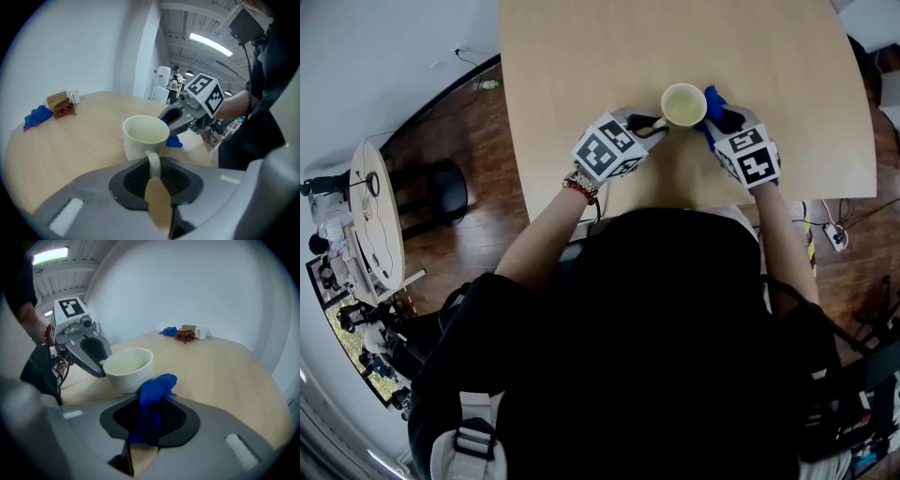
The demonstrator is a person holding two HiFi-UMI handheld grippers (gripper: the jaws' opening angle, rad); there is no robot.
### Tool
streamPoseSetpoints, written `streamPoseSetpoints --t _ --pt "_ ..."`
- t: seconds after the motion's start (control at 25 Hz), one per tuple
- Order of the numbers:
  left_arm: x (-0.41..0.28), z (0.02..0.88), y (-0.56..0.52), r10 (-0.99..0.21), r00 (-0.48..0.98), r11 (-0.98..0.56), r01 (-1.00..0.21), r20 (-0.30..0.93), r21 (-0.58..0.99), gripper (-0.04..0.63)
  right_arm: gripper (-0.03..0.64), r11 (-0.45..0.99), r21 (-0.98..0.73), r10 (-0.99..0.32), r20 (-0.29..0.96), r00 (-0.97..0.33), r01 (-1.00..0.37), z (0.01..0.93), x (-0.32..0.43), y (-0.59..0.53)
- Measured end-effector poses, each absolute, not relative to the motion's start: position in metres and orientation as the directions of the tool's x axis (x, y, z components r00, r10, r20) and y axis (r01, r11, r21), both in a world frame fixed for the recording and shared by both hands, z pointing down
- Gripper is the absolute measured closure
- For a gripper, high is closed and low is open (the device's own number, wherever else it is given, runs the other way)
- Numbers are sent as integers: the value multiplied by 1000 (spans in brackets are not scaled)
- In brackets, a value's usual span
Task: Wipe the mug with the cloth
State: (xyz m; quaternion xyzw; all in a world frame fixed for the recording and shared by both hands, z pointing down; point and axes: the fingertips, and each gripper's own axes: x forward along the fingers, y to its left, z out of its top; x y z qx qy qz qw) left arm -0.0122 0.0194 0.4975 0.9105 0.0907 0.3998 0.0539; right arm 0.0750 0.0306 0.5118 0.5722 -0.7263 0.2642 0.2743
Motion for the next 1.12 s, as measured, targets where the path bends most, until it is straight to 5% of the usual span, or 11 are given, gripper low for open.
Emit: streamPoseSetpoints --t 0.4,0.88,1.12 --pt "-8 500 48 258 735 -937 34 627 347 523 511 188 -268 -837 459 -297 -945 457 53 51" --pt "-1 501 58 308 741 -893 9 597 449 523 511 173 -182 -731 635 -250 -968 516 51 46" --pt "13 496 62 307 782 -836 -51 542 547 521 511 180 -239 -798 531 -283 -954 476 45 50"
